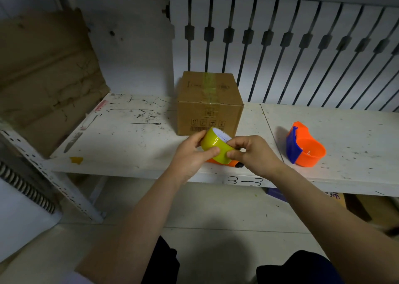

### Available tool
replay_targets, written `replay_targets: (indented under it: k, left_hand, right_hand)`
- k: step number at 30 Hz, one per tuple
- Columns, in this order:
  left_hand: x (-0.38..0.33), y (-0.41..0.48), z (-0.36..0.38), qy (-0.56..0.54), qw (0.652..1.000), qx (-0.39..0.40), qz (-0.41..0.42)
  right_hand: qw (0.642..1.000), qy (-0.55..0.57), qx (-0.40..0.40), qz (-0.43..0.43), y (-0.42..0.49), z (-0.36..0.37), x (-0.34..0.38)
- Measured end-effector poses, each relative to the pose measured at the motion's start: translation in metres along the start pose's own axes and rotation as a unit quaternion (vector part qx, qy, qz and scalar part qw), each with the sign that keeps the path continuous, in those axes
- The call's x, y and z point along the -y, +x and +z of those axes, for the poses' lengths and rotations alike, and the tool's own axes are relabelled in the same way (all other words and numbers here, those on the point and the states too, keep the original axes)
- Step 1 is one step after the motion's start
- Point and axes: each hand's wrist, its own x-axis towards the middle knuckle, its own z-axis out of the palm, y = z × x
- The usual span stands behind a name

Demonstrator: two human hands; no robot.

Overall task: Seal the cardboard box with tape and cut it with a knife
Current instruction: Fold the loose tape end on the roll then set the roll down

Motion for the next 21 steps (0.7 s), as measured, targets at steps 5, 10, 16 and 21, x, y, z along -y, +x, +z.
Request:
replay_targets:
  k: [5,10,16,21]
  left_hand:
    - [0.003,-0.004,-0.002,-0.003,1.000,-0.025,0.015]
    - [0.000,-0.009,0.005,0.032,0.995,-0.087,0.030]
    - [-0.002,-0.010,0.012,0.051,0.988,-0.145,0.022]
    - [0.002,-0.009,0.018,0.068,0.981,-0.181,0.025]
  right_hand:
    - [1.000,-0.026,0.001,-0.007,-0.001,0.003,0.008]
    - [0.999,-0.038,-0.005,-0.003,0.000,0.004,0.009]
    - [0.999,-0.052,-0.010,0.002,0.000,0.005,0.005]
    - [0.999,-0.053,-0.007,0.003,0.000,0.006,0.003]
